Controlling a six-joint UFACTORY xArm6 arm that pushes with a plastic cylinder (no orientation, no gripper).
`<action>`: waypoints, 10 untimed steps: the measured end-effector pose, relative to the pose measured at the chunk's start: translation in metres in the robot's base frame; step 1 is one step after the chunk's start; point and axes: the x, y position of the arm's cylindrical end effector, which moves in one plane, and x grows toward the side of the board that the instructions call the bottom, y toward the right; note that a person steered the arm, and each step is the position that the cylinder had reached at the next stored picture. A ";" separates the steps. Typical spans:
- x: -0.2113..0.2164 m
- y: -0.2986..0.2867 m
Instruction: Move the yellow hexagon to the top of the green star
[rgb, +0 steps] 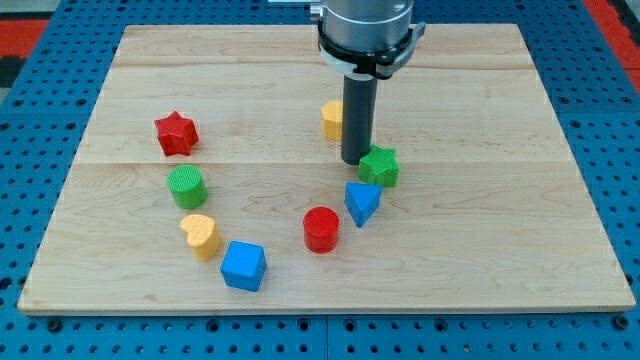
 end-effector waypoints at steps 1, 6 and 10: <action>0.006 0.013; -0.068 0.003; -0.069 0.014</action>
